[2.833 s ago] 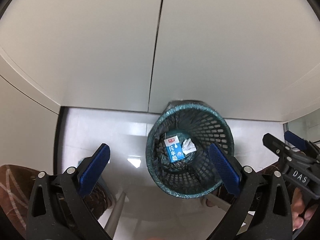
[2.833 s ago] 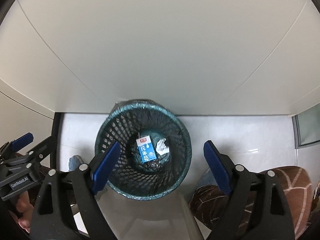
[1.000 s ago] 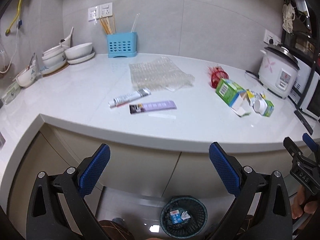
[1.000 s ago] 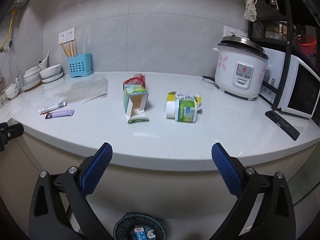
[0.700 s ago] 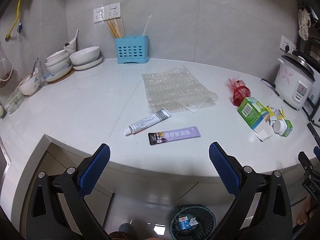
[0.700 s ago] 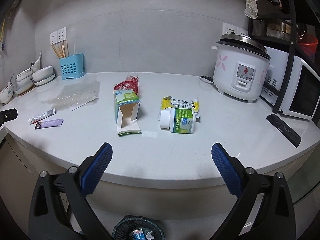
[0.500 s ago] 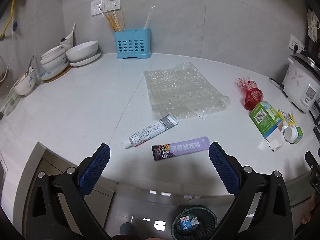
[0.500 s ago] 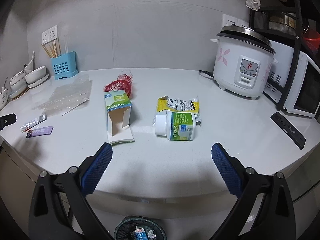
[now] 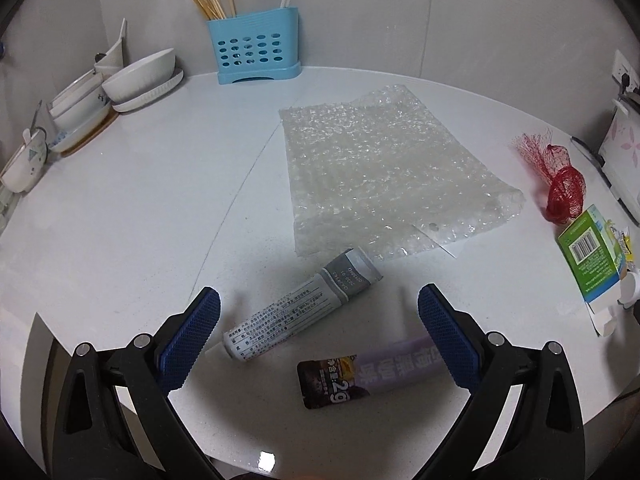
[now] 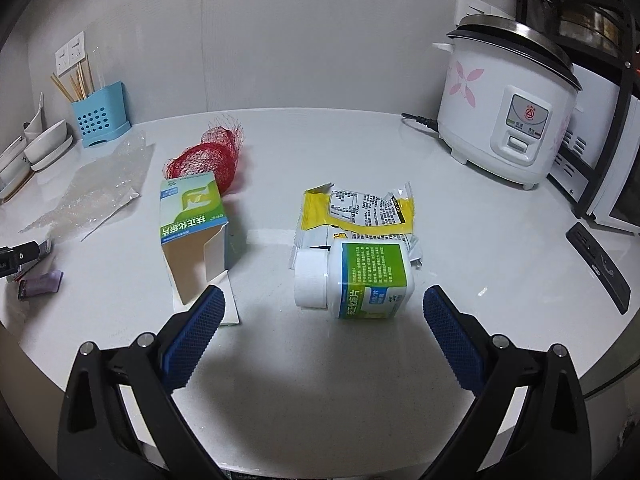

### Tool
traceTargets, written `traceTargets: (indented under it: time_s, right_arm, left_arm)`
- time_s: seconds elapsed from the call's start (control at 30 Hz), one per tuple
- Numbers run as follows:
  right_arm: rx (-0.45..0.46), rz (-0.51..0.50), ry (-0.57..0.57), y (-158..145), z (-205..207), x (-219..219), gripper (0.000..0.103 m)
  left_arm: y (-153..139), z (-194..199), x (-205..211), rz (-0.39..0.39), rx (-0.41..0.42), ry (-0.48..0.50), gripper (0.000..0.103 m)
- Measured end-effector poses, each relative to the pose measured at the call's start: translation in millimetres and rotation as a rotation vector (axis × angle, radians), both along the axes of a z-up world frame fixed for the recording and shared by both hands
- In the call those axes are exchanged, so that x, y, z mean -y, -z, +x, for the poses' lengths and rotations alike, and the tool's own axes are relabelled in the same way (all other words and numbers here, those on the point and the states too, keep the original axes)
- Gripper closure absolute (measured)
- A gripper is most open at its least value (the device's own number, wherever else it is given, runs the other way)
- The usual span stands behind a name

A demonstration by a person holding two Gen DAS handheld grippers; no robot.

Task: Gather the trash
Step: 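Raise both tools back up toward the counter items, then grasp the white-and-green pill bottle with the right tool while the left tool grasps the grey toothpaste tube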

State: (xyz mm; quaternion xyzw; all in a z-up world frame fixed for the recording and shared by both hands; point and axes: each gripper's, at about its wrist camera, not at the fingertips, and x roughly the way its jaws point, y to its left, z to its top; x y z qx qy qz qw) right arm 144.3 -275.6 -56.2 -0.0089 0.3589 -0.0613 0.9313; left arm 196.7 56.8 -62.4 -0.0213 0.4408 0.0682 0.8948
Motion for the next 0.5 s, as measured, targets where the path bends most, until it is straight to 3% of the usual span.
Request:
traceTargets:
  time_s: [0.13,0.33,0.5]
  right_arm:
    - [-0.031,0.025,0.009,5.4,11.6,5.0,0.008]
    - [-0.046,0.026,0.021,8.5,24.1,4.7,0.008]
    - [-0.046,0.010,0.059,10.1,31.5,10.1,0.008]
  left_arm:
    - [6.2,6.0,-1.6,0.008,-0.016,0.005,0.006]
    - [16.0,12.7,-1.2,0.025,-0.055,0.008,0.018]
    - [12.9,10.6,-1.2,-0.007,-0.071,0.022,0.037]
